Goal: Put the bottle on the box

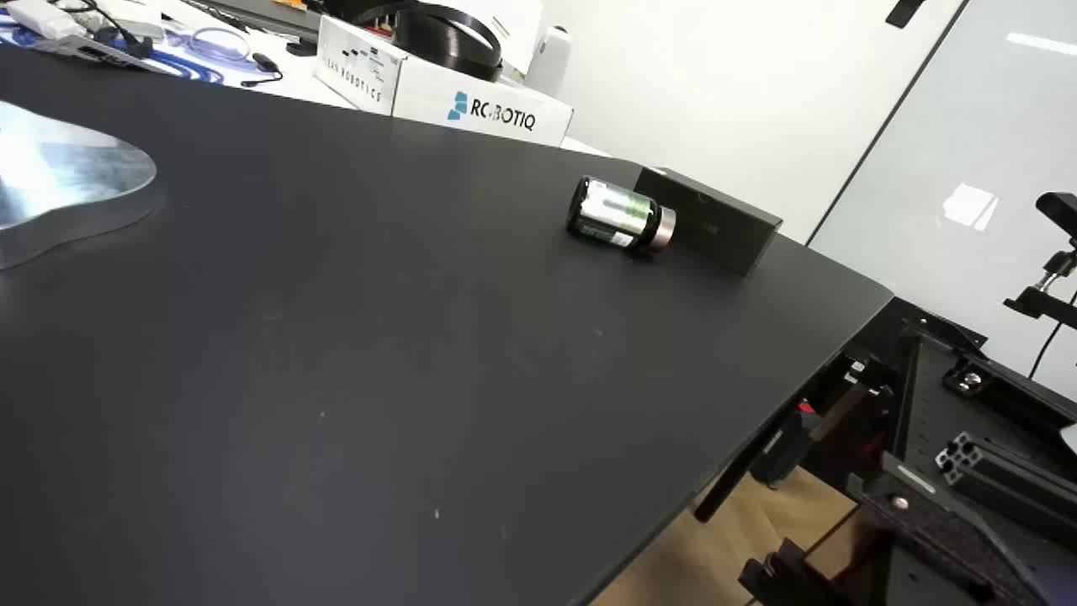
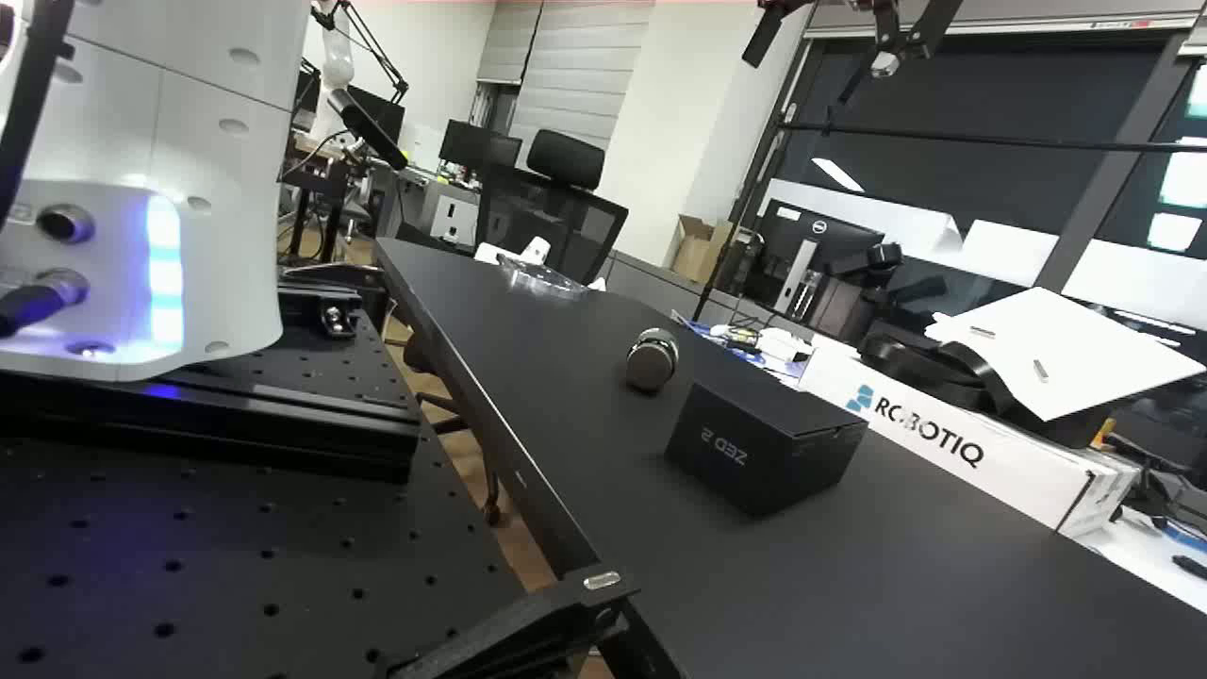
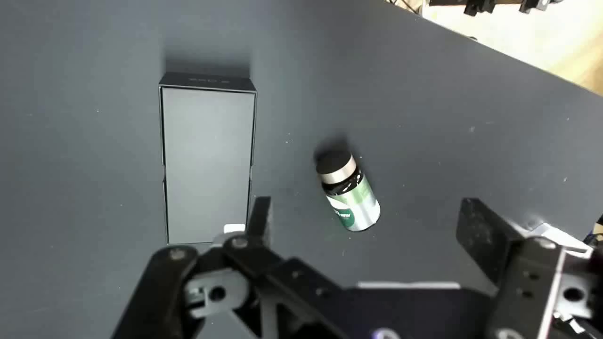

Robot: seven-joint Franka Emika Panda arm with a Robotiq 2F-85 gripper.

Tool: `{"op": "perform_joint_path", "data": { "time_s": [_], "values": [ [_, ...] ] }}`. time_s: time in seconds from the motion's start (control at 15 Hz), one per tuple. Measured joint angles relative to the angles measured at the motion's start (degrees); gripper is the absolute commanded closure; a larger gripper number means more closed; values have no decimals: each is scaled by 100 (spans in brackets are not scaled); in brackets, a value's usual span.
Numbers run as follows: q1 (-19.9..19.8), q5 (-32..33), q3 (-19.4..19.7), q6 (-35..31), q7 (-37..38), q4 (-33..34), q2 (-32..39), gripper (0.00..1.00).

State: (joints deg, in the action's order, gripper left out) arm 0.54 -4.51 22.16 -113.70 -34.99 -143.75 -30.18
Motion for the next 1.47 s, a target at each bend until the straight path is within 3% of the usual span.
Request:
{"op": "perform_joint_path", "data": {
  "time_s": [0.87, 1.13, 1.47],
  "values": [
    [-57, -7, -104, -84, -117, -9, 27, 0],
    [38, -5, -448, -709, -563, -52, 401, 0],
    [372, 0, -1157, -1865, -703, -272, 1327, 0]
  ]
}}
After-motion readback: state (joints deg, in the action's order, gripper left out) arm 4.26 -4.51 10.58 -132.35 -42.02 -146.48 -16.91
